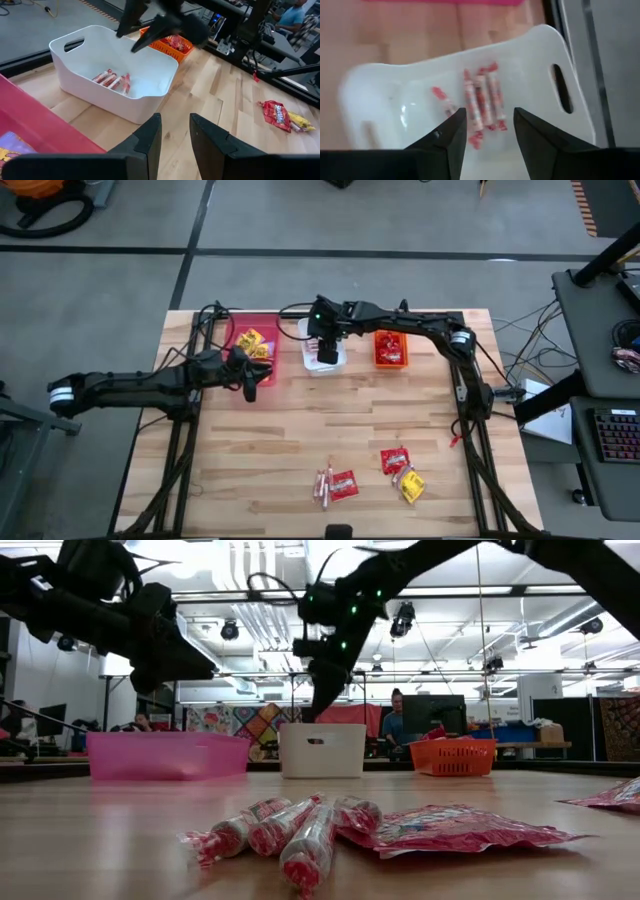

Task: Sort candy
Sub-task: Put the red candy into the orange bin

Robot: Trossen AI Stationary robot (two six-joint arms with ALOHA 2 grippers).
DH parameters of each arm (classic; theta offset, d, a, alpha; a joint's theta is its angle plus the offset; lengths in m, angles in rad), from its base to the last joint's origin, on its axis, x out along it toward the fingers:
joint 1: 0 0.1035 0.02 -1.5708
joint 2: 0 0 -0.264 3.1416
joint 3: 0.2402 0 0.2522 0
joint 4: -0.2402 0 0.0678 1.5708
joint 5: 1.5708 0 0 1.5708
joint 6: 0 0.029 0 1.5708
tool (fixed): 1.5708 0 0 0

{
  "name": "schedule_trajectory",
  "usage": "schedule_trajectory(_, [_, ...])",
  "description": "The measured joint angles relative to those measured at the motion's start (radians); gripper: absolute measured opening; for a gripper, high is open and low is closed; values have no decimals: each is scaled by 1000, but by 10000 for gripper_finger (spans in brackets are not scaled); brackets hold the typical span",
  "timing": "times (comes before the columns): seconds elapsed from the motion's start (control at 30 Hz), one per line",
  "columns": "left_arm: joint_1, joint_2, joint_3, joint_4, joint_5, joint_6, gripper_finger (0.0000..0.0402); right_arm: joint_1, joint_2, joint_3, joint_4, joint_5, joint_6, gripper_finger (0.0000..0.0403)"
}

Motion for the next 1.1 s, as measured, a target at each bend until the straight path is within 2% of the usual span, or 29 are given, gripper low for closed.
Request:
schedule_trajectory(0.13, [0,12,0,13,0,-6,85,35,-35,0,-33,-14,51,152])
schedule_trajectory(0.47, [-1,73,0,106,1,-34,85,134,-113,0,-152,-136,210,137])
schedule_trajectory(0.8, [-10,138,0,148,2,-44,85,281,-138,-3,-257,-136,233,141])
schedule_trajectory(1.1, [-74,149,0,194,4,-43,85,386,-140,-12,-258,-133,262,136])
